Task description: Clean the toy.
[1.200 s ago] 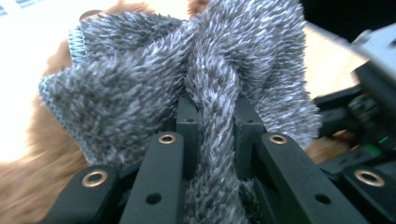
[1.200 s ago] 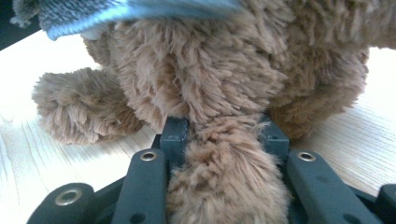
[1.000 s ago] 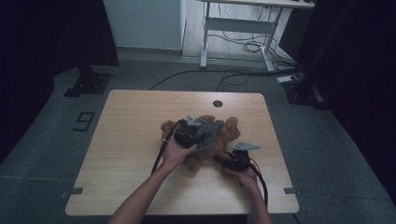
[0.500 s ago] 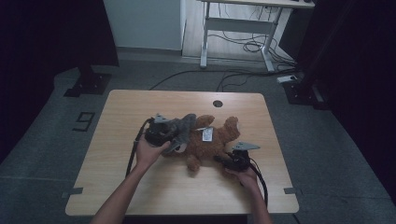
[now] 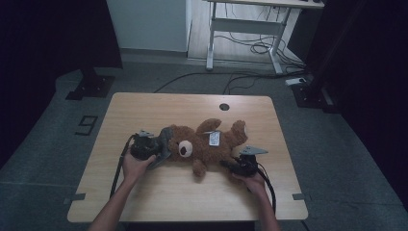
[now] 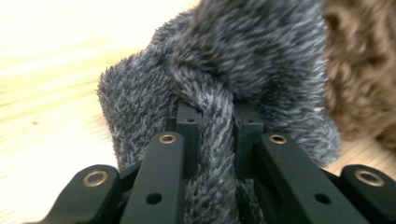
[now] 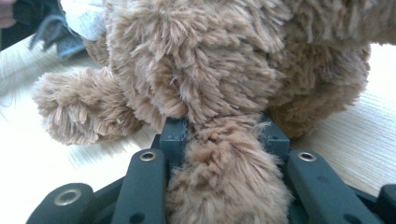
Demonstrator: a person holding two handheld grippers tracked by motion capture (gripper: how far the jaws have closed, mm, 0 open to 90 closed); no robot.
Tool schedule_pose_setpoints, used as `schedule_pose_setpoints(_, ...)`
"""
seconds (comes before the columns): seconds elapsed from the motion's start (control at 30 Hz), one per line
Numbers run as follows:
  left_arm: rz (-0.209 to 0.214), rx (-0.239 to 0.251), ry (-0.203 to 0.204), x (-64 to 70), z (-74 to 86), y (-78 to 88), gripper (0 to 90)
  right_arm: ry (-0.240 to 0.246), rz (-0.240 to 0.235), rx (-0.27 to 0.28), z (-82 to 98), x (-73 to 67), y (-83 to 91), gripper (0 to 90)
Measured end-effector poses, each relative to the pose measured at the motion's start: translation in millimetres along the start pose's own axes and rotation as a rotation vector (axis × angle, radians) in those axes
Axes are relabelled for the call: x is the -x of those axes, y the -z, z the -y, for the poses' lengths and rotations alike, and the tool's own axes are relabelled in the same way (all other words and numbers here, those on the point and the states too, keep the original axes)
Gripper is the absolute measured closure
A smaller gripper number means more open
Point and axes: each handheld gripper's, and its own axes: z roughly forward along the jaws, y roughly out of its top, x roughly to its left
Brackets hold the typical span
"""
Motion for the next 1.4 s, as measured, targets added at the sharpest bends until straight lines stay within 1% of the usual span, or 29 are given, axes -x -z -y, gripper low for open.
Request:
schedule_pose_setpoints(0.07, 0.013, 0.04, -0.002, 2.2, -10.5, 13.1, 76.8, 0.001, 0.003, 0.0, -0.3, 0.1, -0.2, 63.9)
schedule_pose_setpoints(0.13, 0.028, 0.075, -0.014, 8.1, -24.4, 23.6, 76.8, 0.01, 0.011, 0.002, -0.7, -1.0, -1.0, 64.0)
schedule_pose_setpoints(0.23, 0.042, 0.099, -0.05, 23.1, -48.4, 28.4, 76.7, 0.041, 0.039, 0.002, -1.8, -3.9, -3.0, 64.2)
schedule_pose_setpoints(0.33, 0.078, 0.111, -0.07, 39.7, -71.7, 24.2, 76.6, 0.058, 0.058, 0.006, -2.9, -4.8, -4.8, 64.3)
schedule_pose_setpoints(0.37, 0.081, 0.104, -0.081, 45.1, -78.6, 21.2, 76.6, 0.06, 0.063, 0.009, -3.2, -4.7, -5.3, 64.3)
schedule_pose_setpoints(0.4, 0.078, 0.102, -0.092, 50.5, -84.5, 16.7, 76.6, 0.063, 0.068, 0.01, -3.7, -4.6, -5.7, 64.3)
schedule_pose_setpoints(0.5, 0.061, 0.055, -0.113, 59.8, -95.8, -0.6, 76.5, 0.066, 0.075, 0.013, -4.7, -4.1, -7.3, 64.3)
schedule_pose_setpoints(0.57, 0.067, 0.013, -0.103, 60.3, -95.6, -13.2, 76.5, 0.066, 0.069, 0.012, -4.9, -3.2, -7.0, 64.3)
schedule_pose_setpoints(0.6, 0.072, 0.002, -0.099, 59.5, -93.7, -17.6, 76.5, 0.063, 0.065, 0.013, -5.0, -2.8, -7.0, 64.3)
schedule_pose_setpoints(0.67, 0.085, 0.004, -0.089, 57.0, -88.3, -21.8, 76.6, 0.061, 0.06, 0.014, -5.3, -2.1, -7.0, 64.1)
schedule_pose_setpoints(0.7, 0.098, 0.001, -0.083, 55.4, -85.2, -22.5, 76.7, 0.06, 0.057, 0.015, -5.3, -1.7, -7.0, 64.0)
schedule_pose_setpoints(0.77, 0.129, 0.001, -0.062, 51.6, -78.9, -20.9, 76.7, 0.058, 0.051, 0.012, -4.9, -1.3, -6.4, 62.0)
schedule_pose_setpoints(0.8, 0.152, 0.0, -0.044, 49.6, -74.6, -19.2, 76.8, 0.051, 0.049, 0.01, -4.5, -1.4, -5.8, 60.1)
schedule_pose_setpoints(0.87, 0.174, -0.005, -0.036, 47.6, -69.0, -16.7, 77.0, 0.06, 0.051, 0.008, -3.4, -2.4, -4.5, 56.3)
schedule_pose_setpoints(0.93, 0.198, -0.004, -0.029, 46.3, -63.2, -13.7, 77.2, 0.067, 0.063, 0.003, -2.4, -4.4, -3.6, 51.2)
schedule_pose_setpoints(1.0, 0.211, 0.003, -0.025, 45.7, -56.9, -11.7, 77.4, 0.059, 0.078, -0.003, -2.2, -4.7, -3.2, 45.4)
schedule_pose_setpoints(1.07, 0.218, 0.012, -0.03, 45.5, -51.1, -10.0, 77.6, 0.041, 0.082, 0.0, -2.4, -3.6, -2.0, 40.3)
schedule_pose_setpoints(1.13, 0.222, 0.023, -0.032, 46.5, -46.5, -8.2, 77.7, 0.037, 0.086, 0.007, -3.2, -2.8, 0.3, 37.2)
schedule_pose_setpoints(1.2, 0.222, 0.03, -0.036, 48.0, -43.1, -6.5, 77.8, 0.03, 0.083, 0.024, -4.6, -1.9, 5.1, 34.8)
schedule_pose_setpoints(1.3, 0.226, 0.038, -0.038, 51.4, -37.6, -4.5, 77.9, 0.004, 0.079, 0.077, -8.4, -0.9, 15.5, 30.9)
schedule_pose_setpoints(1.4, 0.229, 0.041, -0.052, 55.2, -31.8, -1.7, 78.1, -0.037, 0.107, 0.149, -17.8, -1.7, 30.2, 26.9)
